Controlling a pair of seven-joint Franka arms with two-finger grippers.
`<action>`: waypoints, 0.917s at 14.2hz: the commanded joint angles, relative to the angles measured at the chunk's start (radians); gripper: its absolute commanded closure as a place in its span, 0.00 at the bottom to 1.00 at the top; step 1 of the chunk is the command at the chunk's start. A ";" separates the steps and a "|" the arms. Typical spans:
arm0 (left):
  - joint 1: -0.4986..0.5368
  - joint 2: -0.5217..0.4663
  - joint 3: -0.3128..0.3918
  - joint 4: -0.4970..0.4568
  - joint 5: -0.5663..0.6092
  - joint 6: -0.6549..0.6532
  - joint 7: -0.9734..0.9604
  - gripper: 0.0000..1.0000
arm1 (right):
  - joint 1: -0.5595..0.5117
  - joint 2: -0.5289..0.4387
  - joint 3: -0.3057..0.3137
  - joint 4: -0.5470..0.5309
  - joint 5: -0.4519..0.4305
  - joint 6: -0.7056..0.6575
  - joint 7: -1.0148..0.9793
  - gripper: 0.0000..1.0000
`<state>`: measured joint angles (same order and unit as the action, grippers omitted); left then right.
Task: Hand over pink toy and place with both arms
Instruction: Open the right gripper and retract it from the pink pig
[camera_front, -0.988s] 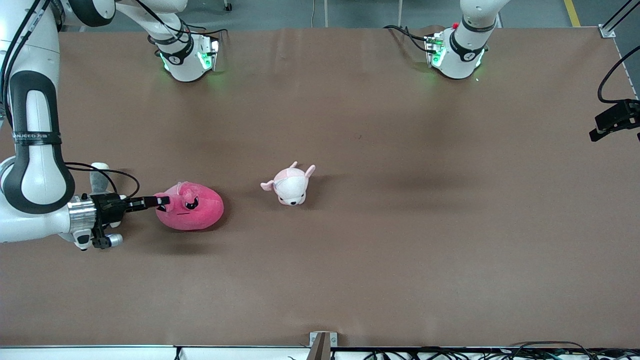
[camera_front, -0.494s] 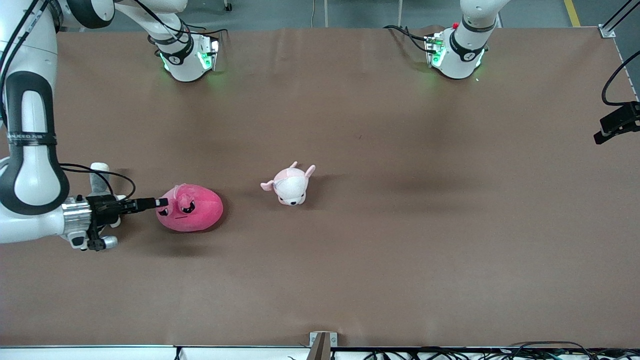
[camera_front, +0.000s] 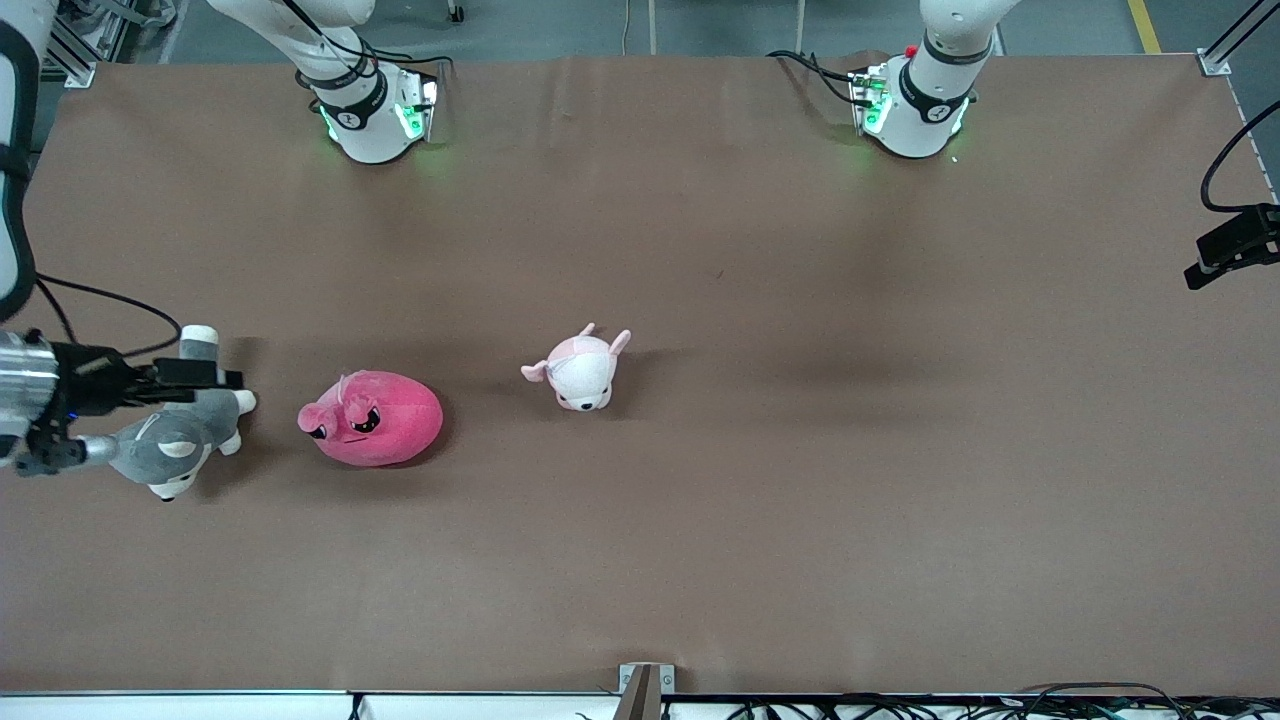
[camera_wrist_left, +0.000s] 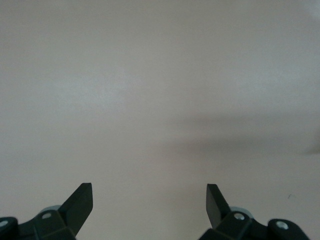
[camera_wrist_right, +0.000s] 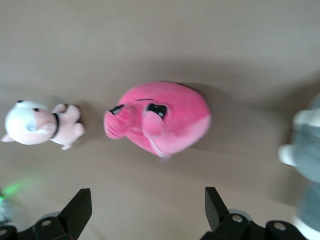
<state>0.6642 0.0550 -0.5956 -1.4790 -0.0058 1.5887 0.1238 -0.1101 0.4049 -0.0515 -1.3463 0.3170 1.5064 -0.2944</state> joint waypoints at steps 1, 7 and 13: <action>-0.012 0.011 0.003 0.020 0.013 -0.003 -0.001 0.00 | 0.012 -0.083 0.007 -0.011 -0.134 0.003 0.021 0.00; -0.136 0.009 0.119 0.022 0.012 -0.003 -0.001 0.00 | 0.020 -0.185 0.009 0.015 -0.289 -0.003 0.168 0.00; -0.391 0.009 0.387 0.054 0.009 -0.009 0.000 0.00 | 0.055 -0.225 0.012 0.032 -0.329 -0.014 0.256 0.00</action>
<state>0.3270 0.0563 -0.2596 -1.4482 -0.0058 1.5886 0.1237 -0.0822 0.1876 -0.0414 -1.3120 0.0363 1.4897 -0.0659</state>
